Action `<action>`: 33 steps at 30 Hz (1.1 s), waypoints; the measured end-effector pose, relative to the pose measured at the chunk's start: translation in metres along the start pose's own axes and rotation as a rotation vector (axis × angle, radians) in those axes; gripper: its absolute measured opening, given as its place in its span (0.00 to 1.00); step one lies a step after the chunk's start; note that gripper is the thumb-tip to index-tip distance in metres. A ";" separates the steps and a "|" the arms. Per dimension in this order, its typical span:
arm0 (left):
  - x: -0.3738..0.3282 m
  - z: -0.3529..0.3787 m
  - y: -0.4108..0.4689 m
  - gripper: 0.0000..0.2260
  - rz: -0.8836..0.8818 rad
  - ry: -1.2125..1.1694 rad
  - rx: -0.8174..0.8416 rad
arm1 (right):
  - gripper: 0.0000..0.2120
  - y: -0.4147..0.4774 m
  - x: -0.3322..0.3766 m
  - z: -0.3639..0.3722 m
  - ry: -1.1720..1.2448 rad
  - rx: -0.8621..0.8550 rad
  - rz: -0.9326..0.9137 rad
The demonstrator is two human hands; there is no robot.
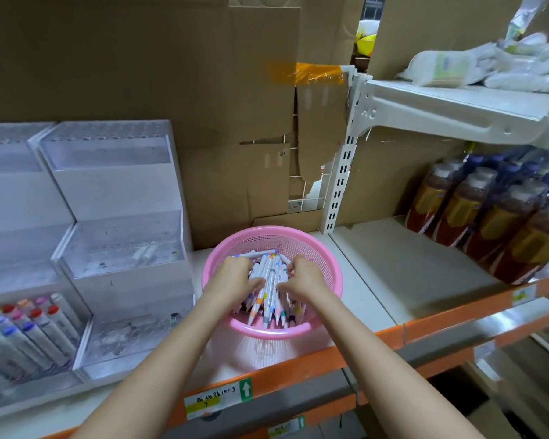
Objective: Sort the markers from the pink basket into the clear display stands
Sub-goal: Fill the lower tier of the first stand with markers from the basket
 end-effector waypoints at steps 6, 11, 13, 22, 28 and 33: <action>0.000 -0.001 -0.002 0.11 -0.049 -0.061 -0.010 | 0.18 0.000 0.000 -0.001 0.023 0.043 0.012; 0.001 -0.004 -0.002 0.07 -0.102 -0.069 -0.113 | 0.17 0.002 -0.001 -0.002 0.073 0.041 0.010; 0.001 -0.004 -0.002 0.08 -0.097 -0.111 -0.146 | 0.19 0.003 -0.001 -0.002 0.089 0.047 -0.017; 0.000 -0.024 -0.013 0.17 0.096 -0.353 -0.345 | 0.17 -0.013 0.011 -0.007 0.239 -0.083 -0.259; 0.000 -0.041 -0.029 0.15 0.150 -0.468 -0.452 | 0.17 -0.036 0.034 -0.008 0.305 -0.197 -0.446; 0.009 -0.067 -0.051 0.16 0.228 -0.534 -0.545 | 0.18 -0.061 0.067 -0.001 0.339 -0.280 -0.571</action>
Point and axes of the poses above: each hand's wrist, its own y-axis towards the middle knuckle, its own z-axis out of the palm, x = y × z, the point moved 1 cm from there along y, towards the middle knuckle, and after that the axes turned 9 degrees about y, right-handed, at the moved point
